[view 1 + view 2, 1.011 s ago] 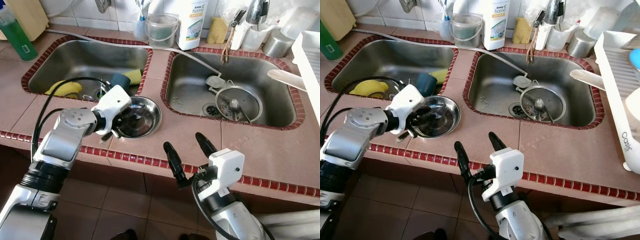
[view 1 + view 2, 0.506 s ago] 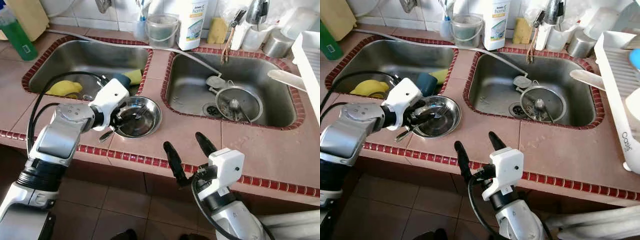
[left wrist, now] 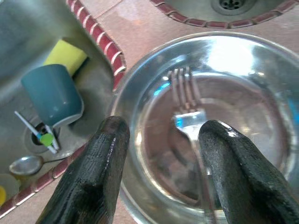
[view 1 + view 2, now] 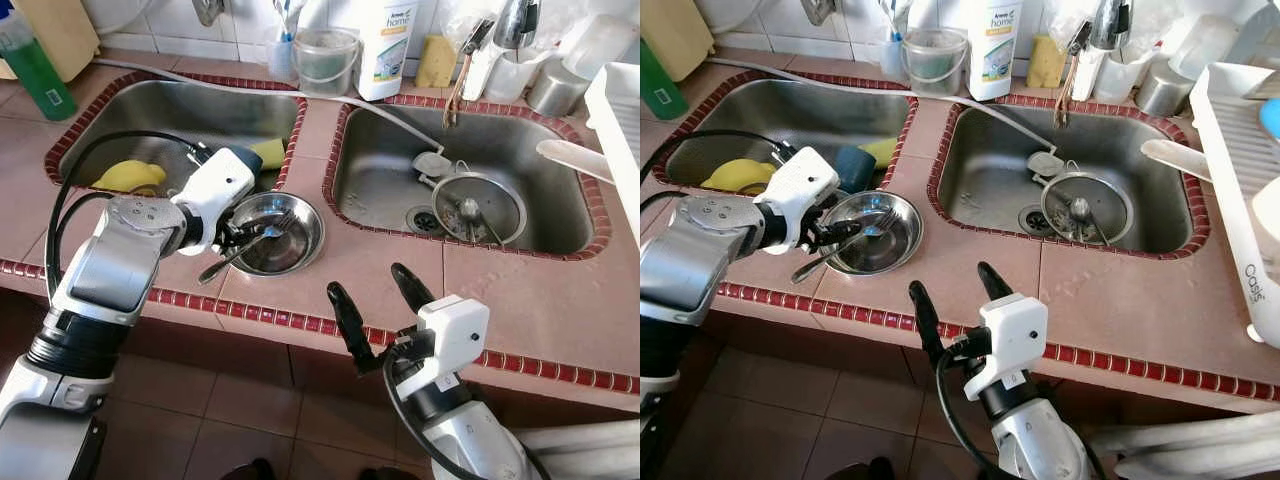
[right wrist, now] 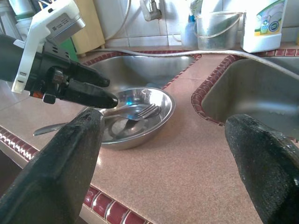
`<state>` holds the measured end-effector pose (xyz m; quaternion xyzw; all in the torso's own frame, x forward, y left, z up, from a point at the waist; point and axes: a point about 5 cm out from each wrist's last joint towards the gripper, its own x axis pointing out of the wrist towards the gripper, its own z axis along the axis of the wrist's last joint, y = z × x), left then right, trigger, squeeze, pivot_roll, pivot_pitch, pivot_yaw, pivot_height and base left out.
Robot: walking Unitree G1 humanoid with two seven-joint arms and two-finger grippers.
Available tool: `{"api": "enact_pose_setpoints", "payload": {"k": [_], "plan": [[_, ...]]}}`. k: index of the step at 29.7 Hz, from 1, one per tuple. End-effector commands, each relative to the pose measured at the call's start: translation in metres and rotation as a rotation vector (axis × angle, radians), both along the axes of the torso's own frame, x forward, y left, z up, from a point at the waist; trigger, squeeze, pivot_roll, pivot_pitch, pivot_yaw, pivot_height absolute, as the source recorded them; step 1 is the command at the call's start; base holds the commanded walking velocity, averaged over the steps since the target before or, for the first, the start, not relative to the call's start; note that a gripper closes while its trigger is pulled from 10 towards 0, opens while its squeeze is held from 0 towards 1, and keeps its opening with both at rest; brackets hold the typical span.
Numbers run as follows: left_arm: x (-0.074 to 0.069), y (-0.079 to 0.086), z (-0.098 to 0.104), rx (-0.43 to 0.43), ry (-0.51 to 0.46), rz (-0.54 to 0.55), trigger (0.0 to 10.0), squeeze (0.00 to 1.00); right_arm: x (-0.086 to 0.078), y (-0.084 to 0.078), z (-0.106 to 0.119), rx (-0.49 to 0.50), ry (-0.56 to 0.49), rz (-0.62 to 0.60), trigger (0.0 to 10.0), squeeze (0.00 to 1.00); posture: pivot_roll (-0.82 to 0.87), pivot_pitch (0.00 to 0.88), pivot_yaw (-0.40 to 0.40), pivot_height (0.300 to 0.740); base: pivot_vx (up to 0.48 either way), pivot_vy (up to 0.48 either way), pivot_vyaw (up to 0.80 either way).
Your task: Kitchen organization
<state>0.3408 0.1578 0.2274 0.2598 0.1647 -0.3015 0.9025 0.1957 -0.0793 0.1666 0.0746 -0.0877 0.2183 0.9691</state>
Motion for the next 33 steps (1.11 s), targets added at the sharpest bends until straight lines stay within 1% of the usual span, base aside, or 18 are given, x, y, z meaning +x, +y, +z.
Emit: {"api": "enact_pose_setpoints", "payload": {"k": [1, 5, 11, 13, 17, 22, 29, 33], "plan": [[-0.004, -0.001, -0.001, 0.004, 0.008, -0.013, 10.0, 0.00, -0.001, 0.000, -0.001, 0.001, 0.004, -0.001, 10.0, 0.00, -0.17, 0.198, 0.031, 0.732, 0.000, 0.000, 0.00], [-0.006, -0.005, 0.004, -0.037, 0.015, -0.017, 10.0, 0.00, -0.001, 0.000, -0.002, 0.001, 0.006, -0.001, 10.0, 0.00, -0.17, 0.197, 0.031, 0.732, 0.000, 0.000, 0.00], [-0.013, -0.007, -0.001, -0.033, 0.031, -0.034, 10.0, 0.00, -0.001, 0.000, -0.002, 0.001, 0.005, -0.002, 10.0, 0.00, -0.17, 0.198, 0.030, 0.732, 0.000, 0.000, 0.00], [-0.016, -0.008, -0.006, -0.046, 0.057, -0.029, 10.0, 0.00, -0.001, 0.000, -0.002, 0.001, 0.007, -0.002, 10.0, 0.00, -0.17, 0.198, 0.030, 0.732, 0.000, 0.000, 0.00], [-0.019, -0.008, -0.011, -0.042, 0.069, -0.030, 10.0, 0.00, -0.001, -0.001, -0.002, 0.002, 0.006, -0.002, 10.0, 0.00, -0.17, 0.200, 0.028, 0.732, 0.000, 0.000, 0.00], [-0.020, -0.007, -0.020, -0.012, 0.087, -0.024, 10.0, 0.00, 0.000, -0.001, -0.002, 0.002, 0.006, -0.001, 10.0, 0.00, -0.17, 0.202, 0.027, 0.732, 0.000, 0.000, 0.00], [-0.020, -0.011, -0.024, -0.017, 0.118, -0.016, 10.0, 0.00, -0.002, 0.000, -0.001, 0.005, 0.007, -0.010, 10.0, 0.00, -0.18, 0.209, 0.044, 0.732, 0.000, 0.000, 0.00], [-0.017, -0.014, -0.029, -0.002, 0.159, -0.005, 10.0, 0.00, -0.004, 0.001, 0.000, 0.009, 0.009, -0.024, 10.0, 0.00, -0.20, 0.221, 0.062, 0.732, 0.000, 0.000, 0.00]]}}
